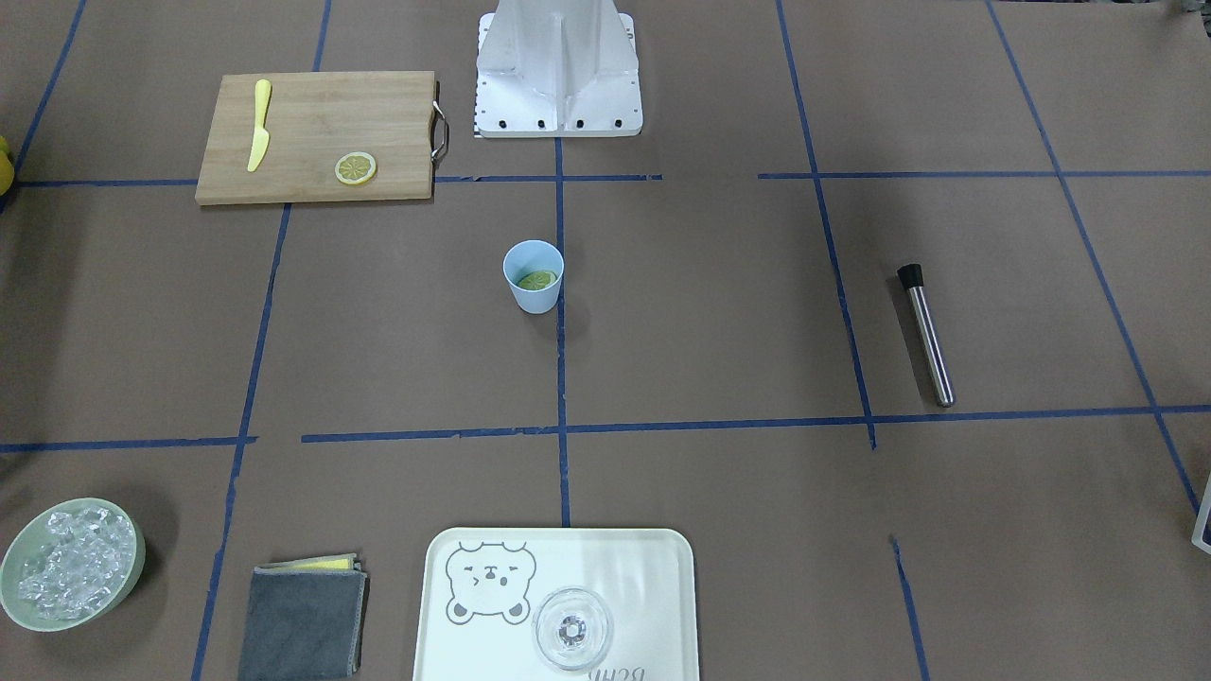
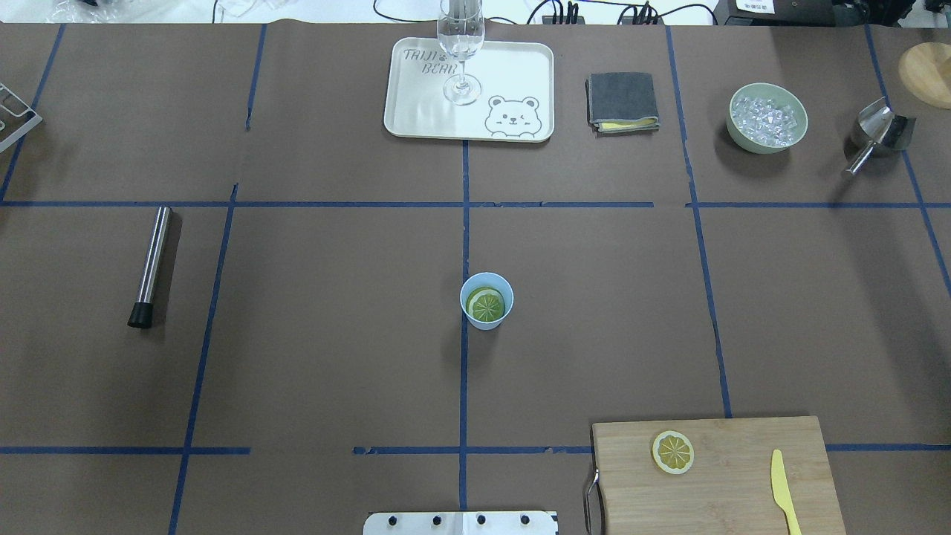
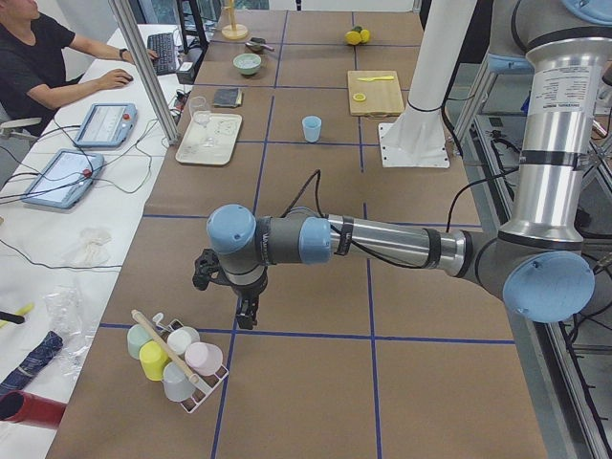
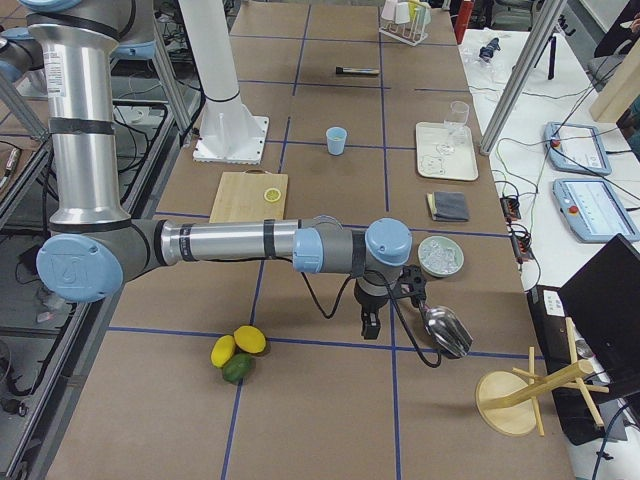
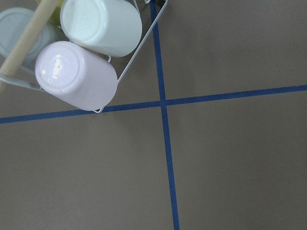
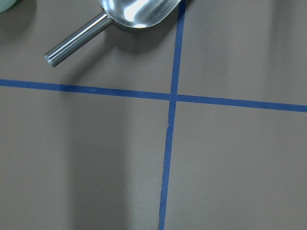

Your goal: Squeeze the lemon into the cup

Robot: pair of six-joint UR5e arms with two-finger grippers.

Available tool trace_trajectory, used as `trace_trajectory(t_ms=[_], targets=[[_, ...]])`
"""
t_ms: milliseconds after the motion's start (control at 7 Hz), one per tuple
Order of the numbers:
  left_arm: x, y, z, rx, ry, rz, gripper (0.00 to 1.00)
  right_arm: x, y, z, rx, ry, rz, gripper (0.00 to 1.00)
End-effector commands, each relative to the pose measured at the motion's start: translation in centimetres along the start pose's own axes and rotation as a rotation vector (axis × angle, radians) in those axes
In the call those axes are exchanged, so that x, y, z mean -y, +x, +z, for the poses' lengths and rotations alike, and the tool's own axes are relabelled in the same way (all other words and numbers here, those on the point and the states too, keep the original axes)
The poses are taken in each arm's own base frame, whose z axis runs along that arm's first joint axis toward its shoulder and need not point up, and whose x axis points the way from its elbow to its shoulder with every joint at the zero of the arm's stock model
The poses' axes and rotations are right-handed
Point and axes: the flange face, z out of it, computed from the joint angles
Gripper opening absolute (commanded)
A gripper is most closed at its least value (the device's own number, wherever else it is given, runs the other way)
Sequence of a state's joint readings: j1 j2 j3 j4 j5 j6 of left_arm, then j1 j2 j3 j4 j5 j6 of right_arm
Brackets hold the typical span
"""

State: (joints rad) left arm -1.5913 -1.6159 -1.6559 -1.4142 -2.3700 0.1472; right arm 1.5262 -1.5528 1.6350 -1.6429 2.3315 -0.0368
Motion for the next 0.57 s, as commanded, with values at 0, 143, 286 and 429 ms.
trace_trajectory(t_ms=[0,143,286,429], targets=[[-0.26,1.07,-0.42,0.002,0.01,0.024,1.0,0.02,-0.02,-0.02,0.0,0.001,0.001,1.0],[-0.39,1.15,-0.58,0.002,0.013,0.024,1.0,0.03,-0.07,-0.08,0.0,0.002,0.0,1.0],[-0.74,1.11,-0.5,0.002,0.01,0.025,1.0,0.1,-0.12,-0.13,0.0,0.003,0.001,1.0],[-0.82,0.98,-0.29,0.004,0.005,0.024,1.0,0.11,-0.19,-0.19,0.002,0.004,0.0,1.0]])
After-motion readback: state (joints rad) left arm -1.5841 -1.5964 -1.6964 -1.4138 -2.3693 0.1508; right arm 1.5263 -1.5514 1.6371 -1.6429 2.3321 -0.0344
